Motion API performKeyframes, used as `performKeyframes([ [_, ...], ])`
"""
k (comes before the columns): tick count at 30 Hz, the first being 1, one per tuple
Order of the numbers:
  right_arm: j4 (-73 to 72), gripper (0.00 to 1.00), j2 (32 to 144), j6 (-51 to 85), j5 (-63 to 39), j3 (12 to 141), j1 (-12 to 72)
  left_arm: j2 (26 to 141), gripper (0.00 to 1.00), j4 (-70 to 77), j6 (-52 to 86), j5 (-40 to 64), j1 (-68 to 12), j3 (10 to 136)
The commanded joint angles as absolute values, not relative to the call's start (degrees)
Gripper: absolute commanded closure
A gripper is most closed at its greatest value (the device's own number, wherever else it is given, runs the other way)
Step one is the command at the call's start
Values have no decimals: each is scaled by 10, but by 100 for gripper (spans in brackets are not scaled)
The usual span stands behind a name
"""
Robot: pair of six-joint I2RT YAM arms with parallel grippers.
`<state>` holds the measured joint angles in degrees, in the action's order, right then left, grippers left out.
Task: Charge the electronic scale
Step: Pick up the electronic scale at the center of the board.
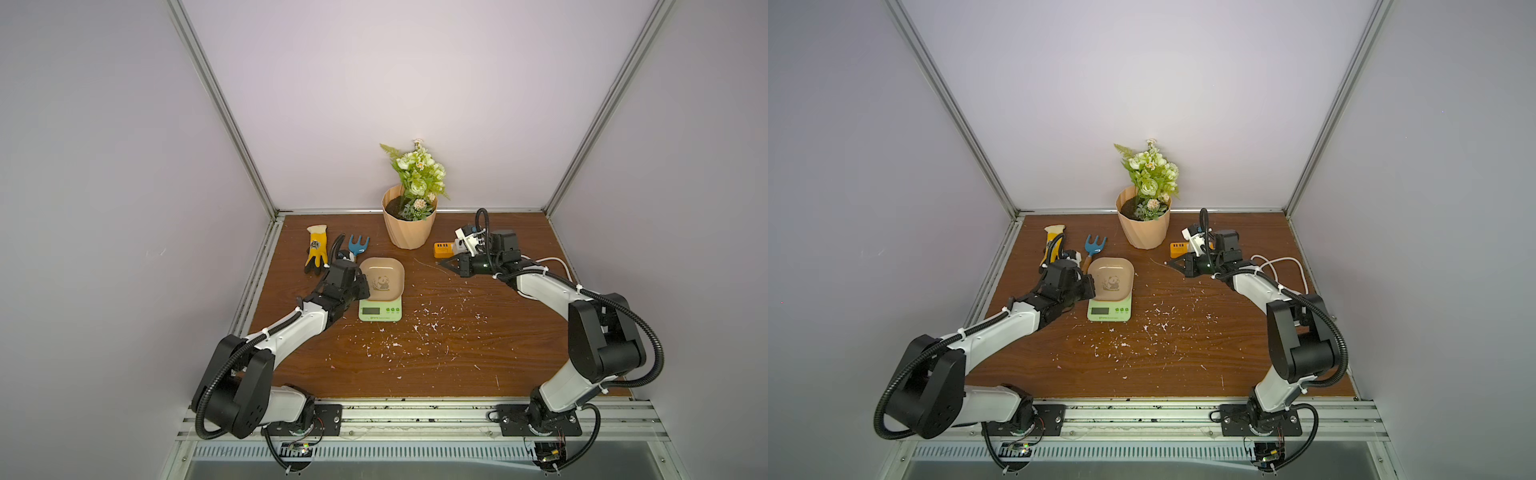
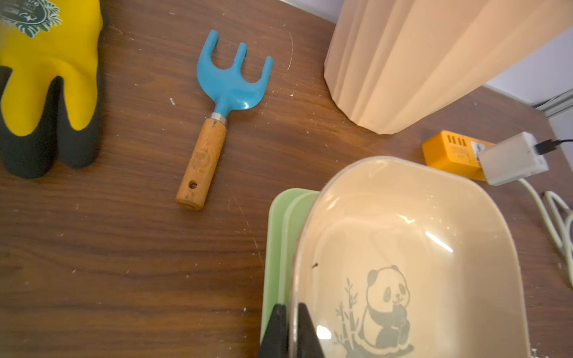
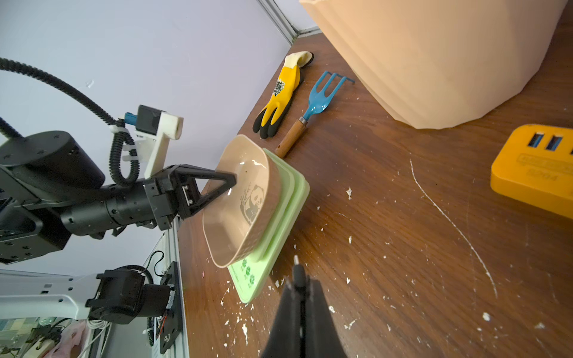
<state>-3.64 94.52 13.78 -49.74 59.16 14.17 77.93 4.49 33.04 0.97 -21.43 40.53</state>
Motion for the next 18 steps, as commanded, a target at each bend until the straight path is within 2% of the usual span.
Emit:
performKeyframes([
  [1,-79,100,940,163,-511,586,144,785,100,113,353,61,-204,429],
  [11,-110,100,960,182,-527,577,149,822,100,180,364,168,-190,454],
  [18,-133,100,956,203,-520,563,160,834,100,207,377,204,-178,466],
])
